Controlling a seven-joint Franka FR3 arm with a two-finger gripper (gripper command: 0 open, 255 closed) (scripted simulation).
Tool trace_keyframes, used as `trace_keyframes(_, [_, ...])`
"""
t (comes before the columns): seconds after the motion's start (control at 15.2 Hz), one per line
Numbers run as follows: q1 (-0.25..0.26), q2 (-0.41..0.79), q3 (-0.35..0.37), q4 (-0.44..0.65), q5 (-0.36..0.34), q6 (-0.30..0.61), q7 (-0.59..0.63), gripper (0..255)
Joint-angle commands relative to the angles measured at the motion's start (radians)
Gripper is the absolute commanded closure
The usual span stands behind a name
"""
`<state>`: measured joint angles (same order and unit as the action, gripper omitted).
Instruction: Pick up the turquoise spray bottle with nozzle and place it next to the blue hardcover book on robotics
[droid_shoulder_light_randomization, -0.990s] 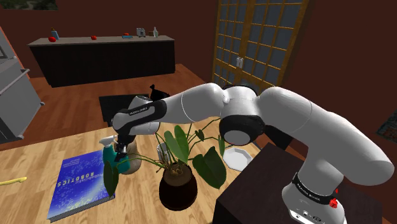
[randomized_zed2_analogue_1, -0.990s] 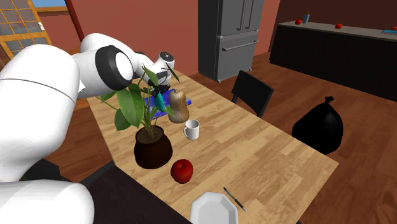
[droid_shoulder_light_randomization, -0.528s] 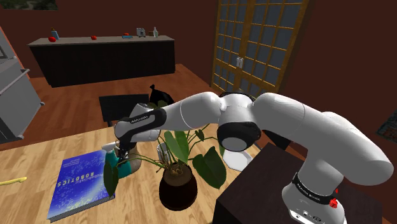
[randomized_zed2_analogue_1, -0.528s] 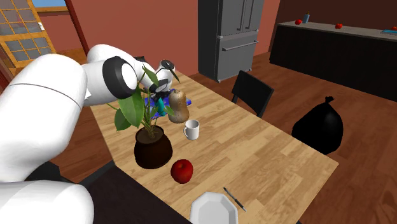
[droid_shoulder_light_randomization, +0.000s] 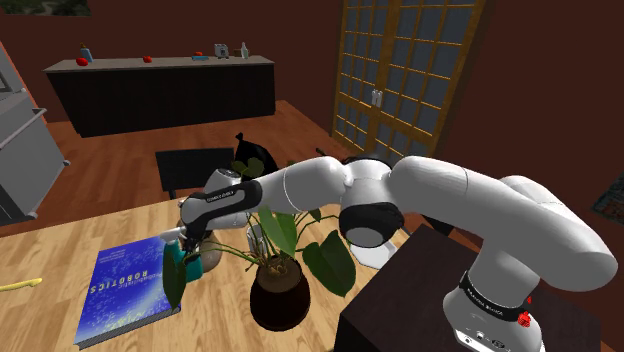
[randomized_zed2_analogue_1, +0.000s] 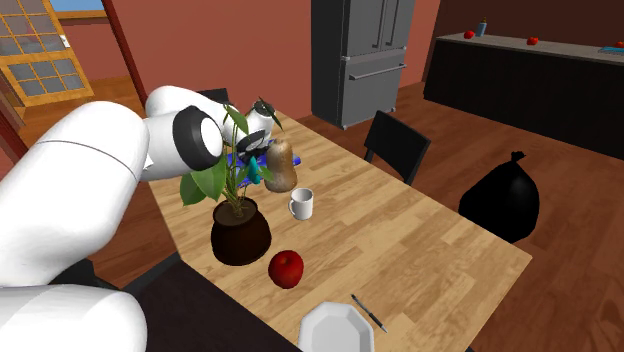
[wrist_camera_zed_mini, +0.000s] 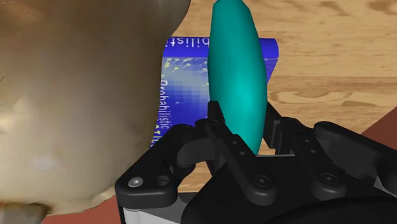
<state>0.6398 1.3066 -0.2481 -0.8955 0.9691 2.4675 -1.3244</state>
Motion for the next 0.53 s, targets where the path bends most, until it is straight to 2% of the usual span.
trace_keyframes(0.0, [-0.004, 0.043, 0.006, 0.007, 0.001, 0.004, 0.0, 255])
trace_keyframes(0.46, [-0.006, 0.056, 0.008, 0.021, 0.0, 0.005, 0.002, 255])
